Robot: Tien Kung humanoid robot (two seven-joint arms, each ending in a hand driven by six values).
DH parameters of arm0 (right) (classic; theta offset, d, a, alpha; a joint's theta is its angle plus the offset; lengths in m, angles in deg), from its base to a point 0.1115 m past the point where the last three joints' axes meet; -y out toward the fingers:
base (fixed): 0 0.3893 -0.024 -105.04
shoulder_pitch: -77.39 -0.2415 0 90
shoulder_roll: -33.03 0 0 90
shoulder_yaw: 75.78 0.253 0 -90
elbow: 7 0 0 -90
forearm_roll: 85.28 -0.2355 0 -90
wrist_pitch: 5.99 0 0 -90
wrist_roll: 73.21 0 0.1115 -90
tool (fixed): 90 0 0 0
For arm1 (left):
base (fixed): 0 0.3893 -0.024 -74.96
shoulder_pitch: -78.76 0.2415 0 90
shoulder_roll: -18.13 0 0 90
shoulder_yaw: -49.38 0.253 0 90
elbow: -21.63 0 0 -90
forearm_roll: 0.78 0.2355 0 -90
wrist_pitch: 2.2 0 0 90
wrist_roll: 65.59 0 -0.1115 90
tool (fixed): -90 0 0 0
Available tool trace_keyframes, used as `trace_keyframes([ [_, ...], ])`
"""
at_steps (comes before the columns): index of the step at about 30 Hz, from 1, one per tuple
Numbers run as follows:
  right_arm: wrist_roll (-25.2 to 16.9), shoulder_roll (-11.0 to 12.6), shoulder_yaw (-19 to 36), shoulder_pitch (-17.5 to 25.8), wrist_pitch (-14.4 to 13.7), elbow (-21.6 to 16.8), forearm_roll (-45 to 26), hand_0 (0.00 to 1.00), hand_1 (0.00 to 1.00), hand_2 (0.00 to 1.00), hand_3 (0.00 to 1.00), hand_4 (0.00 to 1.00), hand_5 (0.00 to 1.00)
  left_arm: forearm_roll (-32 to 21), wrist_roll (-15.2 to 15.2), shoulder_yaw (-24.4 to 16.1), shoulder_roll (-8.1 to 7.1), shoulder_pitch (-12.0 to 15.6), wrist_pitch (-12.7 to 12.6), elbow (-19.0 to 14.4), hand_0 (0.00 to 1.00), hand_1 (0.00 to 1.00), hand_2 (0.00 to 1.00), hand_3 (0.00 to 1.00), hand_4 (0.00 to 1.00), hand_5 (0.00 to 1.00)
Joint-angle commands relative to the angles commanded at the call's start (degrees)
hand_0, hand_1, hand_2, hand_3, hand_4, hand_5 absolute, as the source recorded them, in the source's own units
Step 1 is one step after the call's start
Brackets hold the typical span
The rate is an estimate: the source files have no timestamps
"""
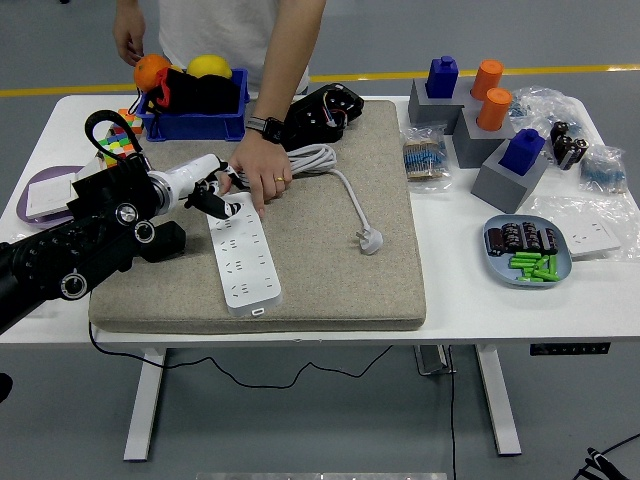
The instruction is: Press the white button,pick up the black plug,place it near the board,insert it into the board
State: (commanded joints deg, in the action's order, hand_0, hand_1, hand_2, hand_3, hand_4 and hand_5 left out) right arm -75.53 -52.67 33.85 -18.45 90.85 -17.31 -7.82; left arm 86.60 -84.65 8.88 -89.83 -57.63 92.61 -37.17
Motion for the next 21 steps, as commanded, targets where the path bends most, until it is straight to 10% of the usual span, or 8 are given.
trace_keyframes([
  [10,-0.17,-0.16,-0.51,0.22,0.13,-0.17,-0.27,0.779,0.609,0.626,0.641,0.723,0.478,5.10,0.31,-15.12,-3.80,10.77,1.73,-9.23,0.086,0.098,0.175,0.660,0.670,0.051],
  [11,-0.16,-0.14,-0.50,0.30,0.13,-0.17,-0.22,0.780,0.608,0.626,0.641,0.723,0.478,5.31,0.28,-16.35,-4.19,11.93,2.05,-9.59,0.234,0.372,0.393,0.627,0.801,0.002],
  [17,-0.17,-0.01,-0.81,0.35,0.20,-0.23,-0.52,0.780,0.608,0.626,0.641,0.723,0.478,6.53,1.21,-23.19,-5.35,17.99,3.89,-9.82,0.234,0.372,0.393,0.627,0.801,0.002],
  [18,-0.17,-0.01,-0.98,0.33,0.24,-0.24,-0.65,0.780,0.609,0.626,0.641,0.723,0.478,7.02,1.36,-24.29,-5.33,18.83,4.20,-9.67,0.532,0.716,0.650,0.580,0.906,0.002],
  [21,-0.20,-0.04,-1.15,0.28,0.25,-0.26,-0.85,0.780,0.609,0.626,0.641,0.723,0.478,7.84,2.09,-26.06,-5.22,20.39,4.70,-9.19,0.532,0.716,0.650,0.580,0.906,0.002],
])
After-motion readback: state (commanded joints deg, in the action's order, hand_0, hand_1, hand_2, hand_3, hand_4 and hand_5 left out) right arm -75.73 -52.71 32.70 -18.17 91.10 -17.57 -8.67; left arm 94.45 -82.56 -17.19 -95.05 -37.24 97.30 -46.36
